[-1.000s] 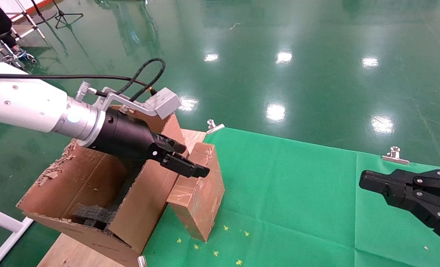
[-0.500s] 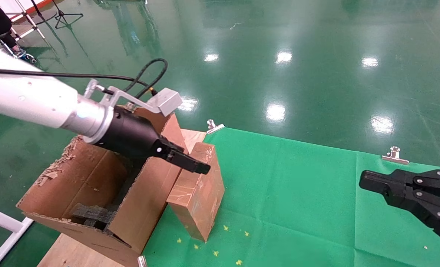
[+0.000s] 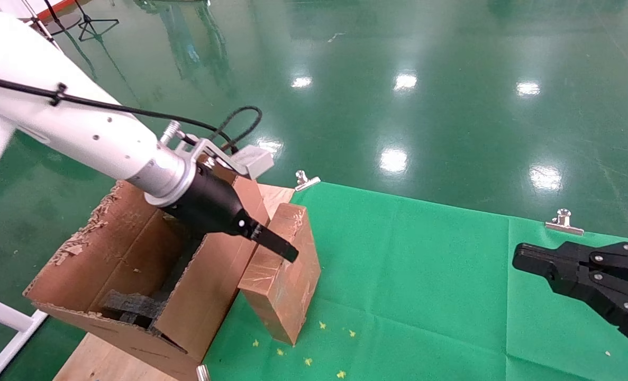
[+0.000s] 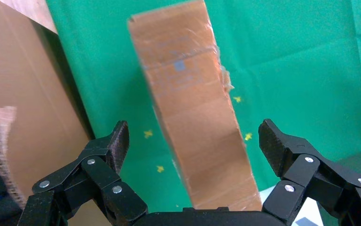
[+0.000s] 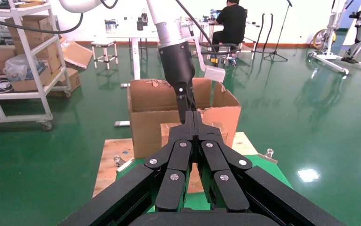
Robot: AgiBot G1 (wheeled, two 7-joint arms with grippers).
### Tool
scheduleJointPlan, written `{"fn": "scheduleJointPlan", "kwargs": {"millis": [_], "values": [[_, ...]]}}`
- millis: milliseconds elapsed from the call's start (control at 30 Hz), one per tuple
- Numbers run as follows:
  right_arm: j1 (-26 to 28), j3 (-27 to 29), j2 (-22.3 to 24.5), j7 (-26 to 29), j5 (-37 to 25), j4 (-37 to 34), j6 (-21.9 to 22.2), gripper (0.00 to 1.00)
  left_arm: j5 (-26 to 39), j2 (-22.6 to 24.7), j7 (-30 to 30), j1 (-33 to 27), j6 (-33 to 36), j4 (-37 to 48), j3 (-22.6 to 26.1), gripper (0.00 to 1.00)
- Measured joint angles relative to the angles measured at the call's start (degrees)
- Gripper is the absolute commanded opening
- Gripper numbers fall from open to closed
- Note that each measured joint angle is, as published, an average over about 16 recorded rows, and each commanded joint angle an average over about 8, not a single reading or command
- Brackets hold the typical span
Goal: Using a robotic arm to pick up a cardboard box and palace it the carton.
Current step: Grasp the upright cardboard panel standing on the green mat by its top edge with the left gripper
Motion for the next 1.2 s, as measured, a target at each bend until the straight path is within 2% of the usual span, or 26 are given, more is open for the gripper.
{"fn": "scheduleJointPlan", "kwargs": {"millis": [33,67,200,233,467,500,1200], "values": [[0.0,0.0,0.0,0.0,0.0,0.0,0.0,0.96,-0.1,0.3,-0.1,-0.2,0.0,0.3,0.6,1.0],[0.0,0.0,0.0,0.0,0.0,0.0,0.0,1.0,-0.2,0.5,-0.2,-0.4,0.0,0.5,1.2,1.0],[0.0,0.0,0.0,0.0,0.0,0.0,0.0,1.0,-0.5,1.4,-0.6,-1.0,0.0,1.5,3.3,0.99],[0.0,0.0,0.0,0.0,0.0,0.0,0.0,1.0,-0.6,1.6,-0.6,-1.2,0.0,1.6,3.7,0.92],[0.0,0.0,0.0,0.0,0.0,0.0,0.0,1.0,-0.5,2.4,-1.0,-2.0,0.1,2.4,5.6,0.05],[0.0,0.0,0.0,0.0,0.0,0.0,0.0,1.0,-0.5,2.4,-1.0,-2.0,0.1,2.4,5.7,0.0],[0.0,0.0,0.0,0.0,0.0,0.0,0.0,1.0,-0.6,2.2,-0.9,-1.7,0.1,2.2,5.2,0.0]]}}
